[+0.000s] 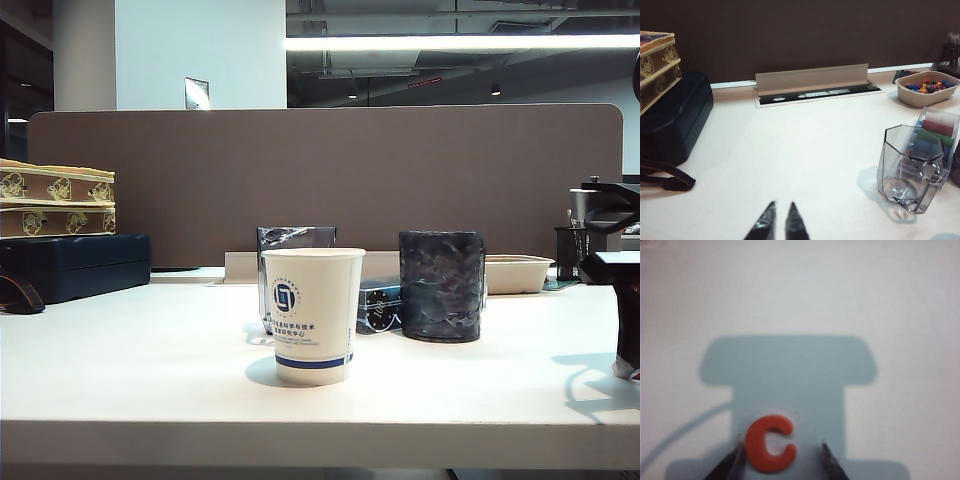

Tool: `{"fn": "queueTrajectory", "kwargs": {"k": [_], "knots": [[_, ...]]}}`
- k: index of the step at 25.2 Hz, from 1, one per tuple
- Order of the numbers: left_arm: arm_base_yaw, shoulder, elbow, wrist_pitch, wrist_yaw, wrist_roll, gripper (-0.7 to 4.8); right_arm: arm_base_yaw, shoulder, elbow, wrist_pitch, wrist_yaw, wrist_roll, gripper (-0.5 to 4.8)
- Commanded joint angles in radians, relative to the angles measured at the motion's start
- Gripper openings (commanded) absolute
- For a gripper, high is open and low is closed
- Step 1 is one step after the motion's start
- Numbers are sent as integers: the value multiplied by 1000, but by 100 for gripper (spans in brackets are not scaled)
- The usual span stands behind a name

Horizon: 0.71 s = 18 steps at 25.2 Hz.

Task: Pick up the letter "c" and put it in the paper cup.

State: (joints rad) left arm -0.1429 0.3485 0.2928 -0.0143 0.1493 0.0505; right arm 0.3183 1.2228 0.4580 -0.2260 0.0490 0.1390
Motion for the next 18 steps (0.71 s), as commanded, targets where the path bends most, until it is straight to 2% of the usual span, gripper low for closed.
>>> {"fn": "queueTrajectory", "kwargs": {"k": [1,8,18], "knots": [[-1,0,0,23,0,-6,26,1,15,-20,-86,-34,11,197],[-1,0,0,24,1,-6,26,1,24,-19,-35,-82,14,198],[-1,0,0,24,0,-6,26,1,83,-19,-51,-76,11,198]]}}
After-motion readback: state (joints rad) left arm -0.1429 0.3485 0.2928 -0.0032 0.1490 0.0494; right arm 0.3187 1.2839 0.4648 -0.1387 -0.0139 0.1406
